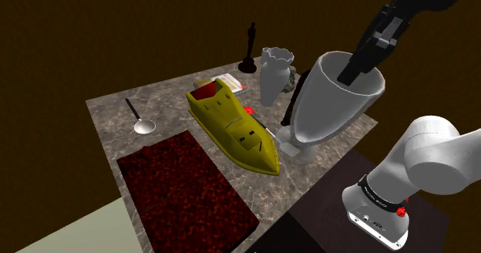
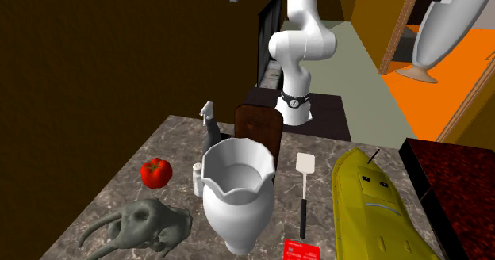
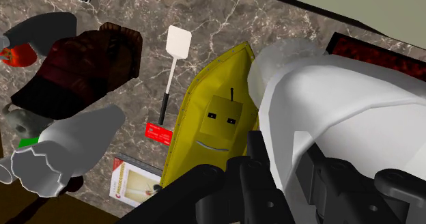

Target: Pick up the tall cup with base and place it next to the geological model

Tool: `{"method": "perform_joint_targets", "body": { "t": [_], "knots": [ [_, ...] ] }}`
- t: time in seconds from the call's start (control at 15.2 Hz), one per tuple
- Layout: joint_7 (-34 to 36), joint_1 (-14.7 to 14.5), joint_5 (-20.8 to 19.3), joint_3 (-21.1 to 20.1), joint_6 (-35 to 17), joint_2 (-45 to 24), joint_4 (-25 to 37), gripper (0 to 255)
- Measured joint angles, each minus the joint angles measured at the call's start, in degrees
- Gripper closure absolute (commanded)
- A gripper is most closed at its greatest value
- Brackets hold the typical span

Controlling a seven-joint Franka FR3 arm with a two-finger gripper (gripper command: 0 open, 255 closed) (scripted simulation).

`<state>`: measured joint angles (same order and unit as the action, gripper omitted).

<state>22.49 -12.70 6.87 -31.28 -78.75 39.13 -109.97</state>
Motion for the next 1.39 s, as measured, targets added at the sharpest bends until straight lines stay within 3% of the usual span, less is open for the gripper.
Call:
{"method": "perform_joint_targets", "body": {
  "t": [1.39],
  "knots": [
    [2.36,-2.76,4.09,-3.62,-13.53,5.10,-18.36,255]
  ]
}}
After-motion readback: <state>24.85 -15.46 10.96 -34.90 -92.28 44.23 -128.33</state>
